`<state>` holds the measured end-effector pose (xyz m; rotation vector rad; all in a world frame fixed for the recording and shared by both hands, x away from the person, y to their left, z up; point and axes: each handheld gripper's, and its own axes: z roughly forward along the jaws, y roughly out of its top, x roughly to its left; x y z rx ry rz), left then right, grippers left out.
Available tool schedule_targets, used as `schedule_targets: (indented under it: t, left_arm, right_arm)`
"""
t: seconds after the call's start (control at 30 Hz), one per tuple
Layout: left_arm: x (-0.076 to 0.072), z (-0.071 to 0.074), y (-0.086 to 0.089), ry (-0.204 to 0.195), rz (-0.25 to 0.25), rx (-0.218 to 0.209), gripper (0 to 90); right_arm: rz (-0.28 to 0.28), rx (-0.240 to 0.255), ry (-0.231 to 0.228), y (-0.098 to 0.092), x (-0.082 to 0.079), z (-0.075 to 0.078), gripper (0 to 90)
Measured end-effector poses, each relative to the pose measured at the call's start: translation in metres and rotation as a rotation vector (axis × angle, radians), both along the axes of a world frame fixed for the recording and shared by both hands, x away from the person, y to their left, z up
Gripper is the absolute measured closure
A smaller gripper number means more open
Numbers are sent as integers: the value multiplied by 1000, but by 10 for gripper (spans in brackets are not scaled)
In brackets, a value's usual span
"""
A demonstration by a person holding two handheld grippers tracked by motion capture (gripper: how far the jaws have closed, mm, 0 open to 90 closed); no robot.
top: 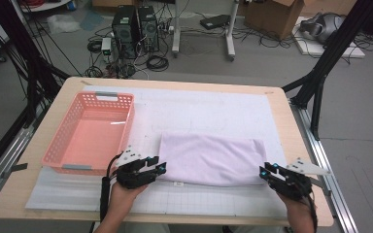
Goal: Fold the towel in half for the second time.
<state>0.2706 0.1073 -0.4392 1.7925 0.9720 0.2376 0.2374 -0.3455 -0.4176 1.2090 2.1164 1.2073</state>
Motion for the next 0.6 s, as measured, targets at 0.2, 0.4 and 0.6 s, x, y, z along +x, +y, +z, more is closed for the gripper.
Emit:
schedule_targets:
  t: [0.2,0.4,0.6]
  left_arm:
    - [-5,-12,-5,50,-17,92,654]
    - [-6,-7,-2,56,-28,88,663]
    - [21,3,-5,21,-13,23,582]
  right_arm:
    - [37,-151,101,2,5,-23,736]
    - [33,-131,108,-18,-3,-20,724]
    - [21,-25,33,-19,11,-6,699]
